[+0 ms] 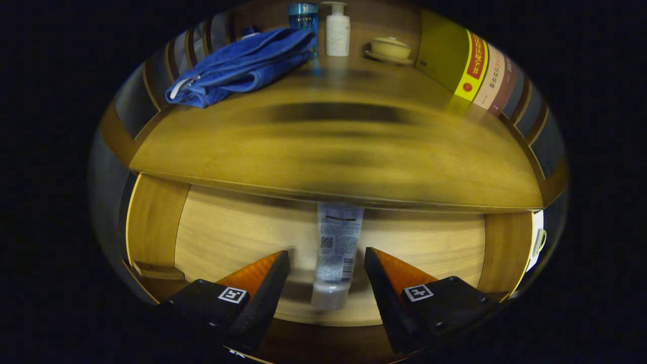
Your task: Pull open the drawer, take out the items inside it, and place them on the countertop above the cabinet.
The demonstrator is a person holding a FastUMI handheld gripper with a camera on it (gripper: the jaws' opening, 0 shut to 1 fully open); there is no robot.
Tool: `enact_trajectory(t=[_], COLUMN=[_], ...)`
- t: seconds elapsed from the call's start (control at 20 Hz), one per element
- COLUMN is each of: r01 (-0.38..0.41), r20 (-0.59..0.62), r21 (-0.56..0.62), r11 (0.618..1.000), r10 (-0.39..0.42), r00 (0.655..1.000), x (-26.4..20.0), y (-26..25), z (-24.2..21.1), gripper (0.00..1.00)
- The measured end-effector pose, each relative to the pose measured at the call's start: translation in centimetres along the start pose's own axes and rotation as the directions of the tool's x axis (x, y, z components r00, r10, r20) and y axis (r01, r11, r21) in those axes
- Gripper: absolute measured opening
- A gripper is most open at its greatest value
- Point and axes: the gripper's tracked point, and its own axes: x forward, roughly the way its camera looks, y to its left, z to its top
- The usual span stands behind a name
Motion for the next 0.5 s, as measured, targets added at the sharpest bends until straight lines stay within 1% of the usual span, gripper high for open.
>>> enact_trajectory(t=[0.1,0.2,0.25,0.3,0.4,0.5], r01=[0.004,-0.019,-0.002,0.012,0.005,-0.007], r20=[-0.030,-0.054,-0.081,-0.062,-0.063,-0.036], r21=[0.014,0.023,0.031,0.049,0.056,0.068], r11=[1.000,1.000,1.000,0.999,0.998,0.998], r10=[-0.004,0.020,0.005,-0.009,-0.001,0.009], r00=[1.000,0.998,0.997,0.998,0.998,0.999], x=[0.8,1.6,1.8,1.4,1.2,0.7], y=[0.3,1.2,1.1,1.1,1.6,2.1], z=[0.0,-0.1,-0.4,0.2,0.6,1.4], gripper=[0.96,0.90,0.84,0.76,0.61,0.47])
